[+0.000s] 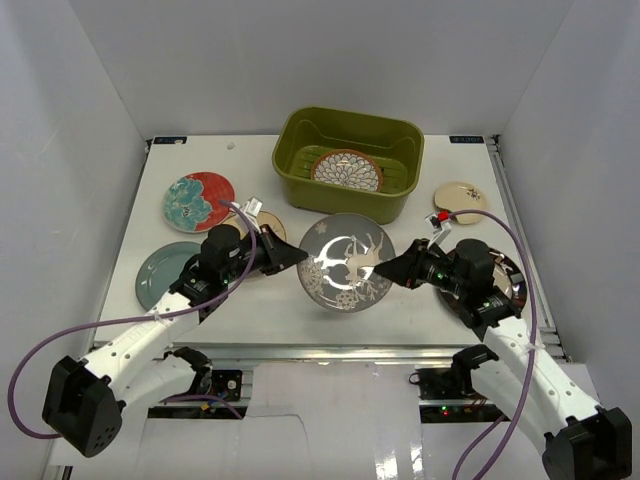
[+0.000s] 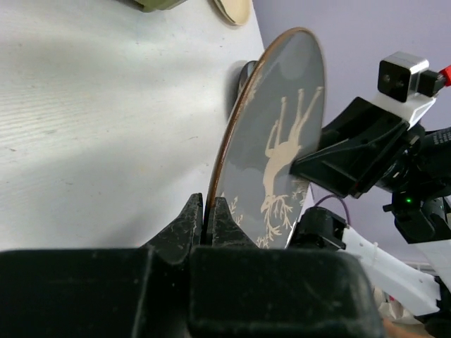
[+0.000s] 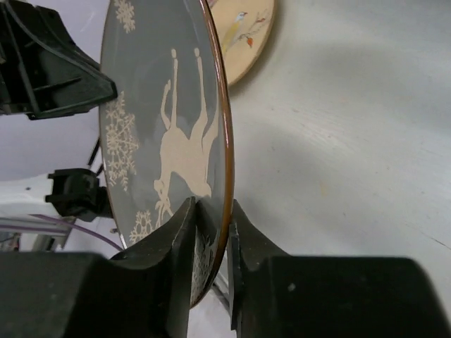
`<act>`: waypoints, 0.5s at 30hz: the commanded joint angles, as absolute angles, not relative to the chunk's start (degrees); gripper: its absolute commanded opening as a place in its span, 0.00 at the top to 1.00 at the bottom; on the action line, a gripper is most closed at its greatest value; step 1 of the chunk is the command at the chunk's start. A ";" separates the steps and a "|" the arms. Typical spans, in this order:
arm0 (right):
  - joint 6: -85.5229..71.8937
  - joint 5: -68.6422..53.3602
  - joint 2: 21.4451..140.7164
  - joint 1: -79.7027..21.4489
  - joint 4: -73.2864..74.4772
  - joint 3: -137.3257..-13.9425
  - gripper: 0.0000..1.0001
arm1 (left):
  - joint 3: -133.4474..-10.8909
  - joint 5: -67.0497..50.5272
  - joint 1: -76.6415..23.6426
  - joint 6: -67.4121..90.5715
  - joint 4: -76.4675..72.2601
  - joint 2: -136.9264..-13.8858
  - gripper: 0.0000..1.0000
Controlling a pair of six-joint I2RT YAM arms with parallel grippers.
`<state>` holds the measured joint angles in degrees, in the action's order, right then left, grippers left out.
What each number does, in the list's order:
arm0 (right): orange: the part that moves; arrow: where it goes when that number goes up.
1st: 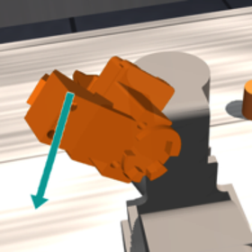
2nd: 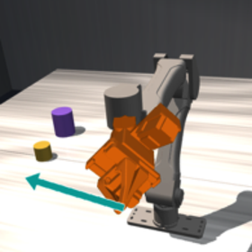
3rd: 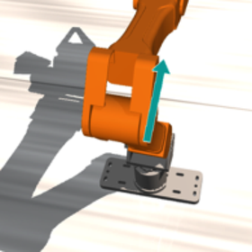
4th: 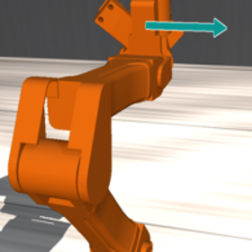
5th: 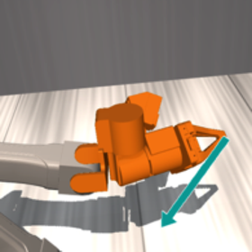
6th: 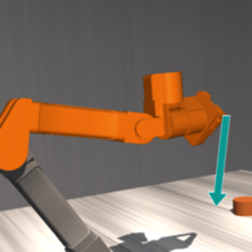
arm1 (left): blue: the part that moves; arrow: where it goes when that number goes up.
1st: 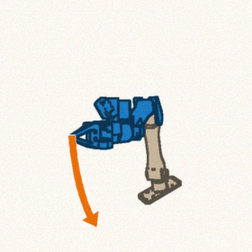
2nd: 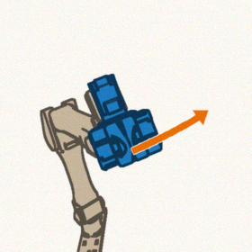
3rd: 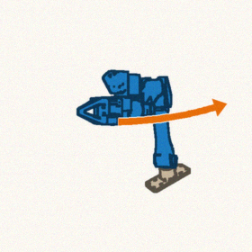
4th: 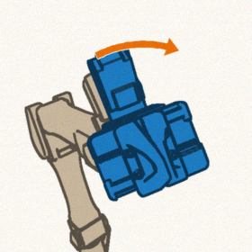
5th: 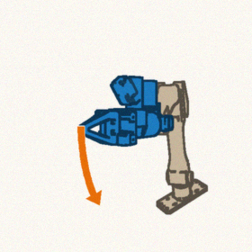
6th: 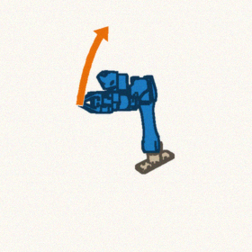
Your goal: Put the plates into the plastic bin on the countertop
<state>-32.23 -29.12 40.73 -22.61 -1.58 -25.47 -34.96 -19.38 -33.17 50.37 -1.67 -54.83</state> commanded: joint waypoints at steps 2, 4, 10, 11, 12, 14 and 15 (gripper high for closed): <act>-39.63 -36.74 42.89 -23.03 -18.45 -24.52 0.92 | -37.87 -23.99 -33.40 53.70 -10.29 -53.09 0.98; -39.90 -35.16 44.29 -23.03 -18.46 -27.24 0.92 | -39.28 -24.26 -33.40 51.60 -7.75 -53.26 0.84; -39.55 -29.27 53.58 -22.68 -18.81 -44.07 0.92 | -45.61 -16.45 -33.31 41.68 7.10 -50.28 0.20; -39.55 -27.96 55.35 -22.59 -18.81 -46.90 0.92 | -46.31 -15.30 -33.31 38.53 11.03 -49.66 0.16; -39.55 -27.43 58.85 -22.33 -18.90 -49.63 0.92 | -47.45 -12.94 -33.31 37.10 12.90 -48.35 0.08; -38.68 -25.59 62.56 -22.15 -18.98 -57.78 0.92 | -48.16 -10.56 -33.31 33.60 16.24 -46.68 0.03; -37.89 -23.58 66.49 -21.97 -18.72 -60.27 0.92 | -48.25 -9.42 -33.31 32.62 19.13 -45.97 0.02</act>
<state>-38.61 -30.83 62.74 -22.81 -9.13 -49.89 -46.09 -12.73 -32.75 38.74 10.79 -49.23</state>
